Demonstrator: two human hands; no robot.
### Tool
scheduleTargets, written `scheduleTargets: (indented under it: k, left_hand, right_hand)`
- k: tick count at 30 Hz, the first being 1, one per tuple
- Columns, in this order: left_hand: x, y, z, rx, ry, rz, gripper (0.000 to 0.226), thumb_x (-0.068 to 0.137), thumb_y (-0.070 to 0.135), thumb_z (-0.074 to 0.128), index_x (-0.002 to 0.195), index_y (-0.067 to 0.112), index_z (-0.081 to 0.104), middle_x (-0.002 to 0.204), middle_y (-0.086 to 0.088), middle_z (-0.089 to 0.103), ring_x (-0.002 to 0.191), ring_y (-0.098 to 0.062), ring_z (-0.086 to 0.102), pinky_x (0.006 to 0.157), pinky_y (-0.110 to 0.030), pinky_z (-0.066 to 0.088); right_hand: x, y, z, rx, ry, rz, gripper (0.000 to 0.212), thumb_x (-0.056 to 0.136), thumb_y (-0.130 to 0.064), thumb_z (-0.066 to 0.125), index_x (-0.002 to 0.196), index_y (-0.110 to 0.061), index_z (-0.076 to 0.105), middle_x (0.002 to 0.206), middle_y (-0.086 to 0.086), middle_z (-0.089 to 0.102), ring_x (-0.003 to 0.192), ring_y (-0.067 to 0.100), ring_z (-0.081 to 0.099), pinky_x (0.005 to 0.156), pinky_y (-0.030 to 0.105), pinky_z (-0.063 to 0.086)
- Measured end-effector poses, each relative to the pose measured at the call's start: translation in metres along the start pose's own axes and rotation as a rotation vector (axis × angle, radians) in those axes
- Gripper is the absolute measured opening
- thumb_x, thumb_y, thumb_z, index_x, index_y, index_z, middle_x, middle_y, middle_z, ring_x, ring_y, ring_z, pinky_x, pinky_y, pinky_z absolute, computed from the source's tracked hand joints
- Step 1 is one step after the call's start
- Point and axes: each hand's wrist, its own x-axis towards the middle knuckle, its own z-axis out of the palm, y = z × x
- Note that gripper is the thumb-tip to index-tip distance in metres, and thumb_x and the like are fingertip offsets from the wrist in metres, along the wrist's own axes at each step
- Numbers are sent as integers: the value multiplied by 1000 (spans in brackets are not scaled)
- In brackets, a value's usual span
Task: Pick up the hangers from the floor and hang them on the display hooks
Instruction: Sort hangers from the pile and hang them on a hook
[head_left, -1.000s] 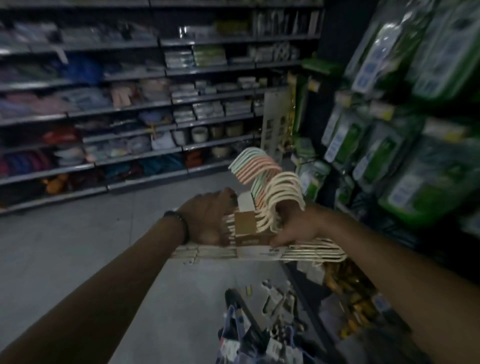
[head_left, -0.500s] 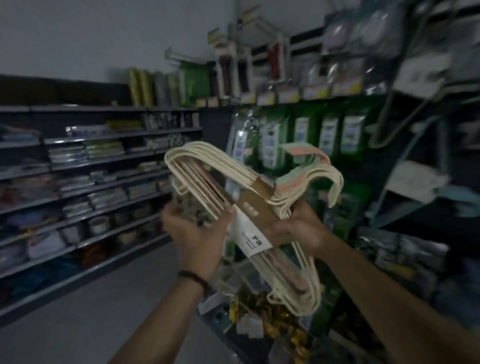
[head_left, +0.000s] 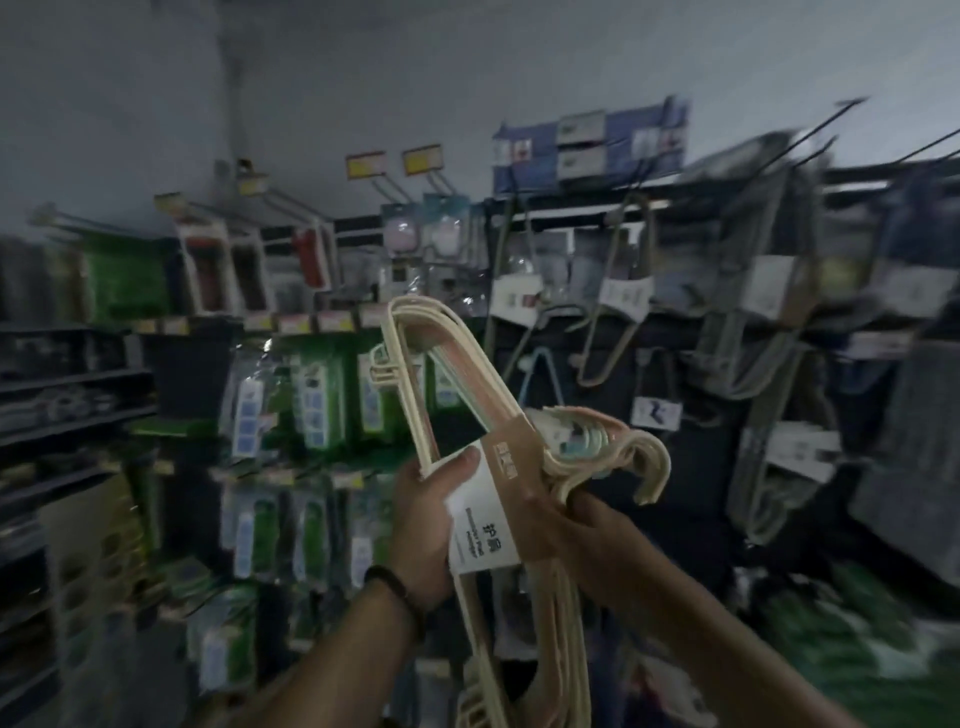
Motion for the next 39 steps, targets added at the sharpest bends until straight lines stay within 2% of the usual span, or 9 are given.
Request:
scheduleTargets:
  k: [5,8,10,13,16,22,28,33,39]
  left_hand:
    - [23,-22,94,73,37,64,82,69,36,93,130,-3,54,114,-35,71,89,-53,74,73,-58,63]
    - [35,-42,157,119,-14,117,58,83,18,88,126,2,52,103,-25,75,79,-38,77,68,-46,65]
    - [40,-55,203,118,-46,137,45,87,11,84,119,8,53,87,-13,76,68,-27,76,59,-36,62]
    - [47,-75,271,147,-152,125,77,64,35,95,125,11,54,103,-26,74,82,-41,76,71,-49,64]
    - [57,-93,321,171,-256,121,79,63,40,93,127,16,54,109,-23,74,91,-39,77,79,-52,64]
    - [77,-102,383,149,-298,222,67,80,69,65,129,25,53,87,14,75,81,-10,75,67,-27,57]
    - [113,-87,412,279,-312,246,55,84,69,60,107,22,78,95,8,82,90,-11,78,79,-30,61]
    - [174,-75,397,505,-351,268,25,87,42,82,94,19,77,85,7,78,75,-8,74,55,-14,51]
    - [233,-56,384,982,-265,668,19,94,56,69,96,40,60,78,10,69,66,-4,67,60,-27,55]
  right_hand:
    - [-21,-26,-113,-946,342,-209,52,91,-67,38,90,-27,70,72,-7,68,63,7,66,55,27,55]
    - [-17,-58,-179,-843,586,-338,33,91,-61,54,102,-30,59,82,-7,68,72,18,67,63,39,59]
    - [3,-67,-223,-820,559,-365,47,90,-61,64,120,-27,51,92,-5,66,83,23,67,70,42,59]
    - [38,-61,-282,-828,537,-265,56,90,-49,74,128,-19,46,108,9,65,96,33,67,79,47,60]
    - [57,-41,-333,-851,636,-278,33,98,-32,67,123,-16,52,115,15,62,100,36,68,81,49,62]
    - [63,-16,-395,-836,715,-341,11,105,-27,59,105,-22,49,80,-8,47,63,1,43,49,12,30]
    - [86,-13,-432,-828,762,-308,28,107,-37,55,88,-17,56,74,3,65,60,14,63,47,29,50]
    - [102,-29,-468,-1030,788,-299,31,107,-40,53,87,-18,62,73,1,66,61,13,65,52,30,55]
    - [117,-53,-478,-1287,774,-367,25,105,-33,55,85,-21,61,68,-4,68,53,7,65,48,16,46]
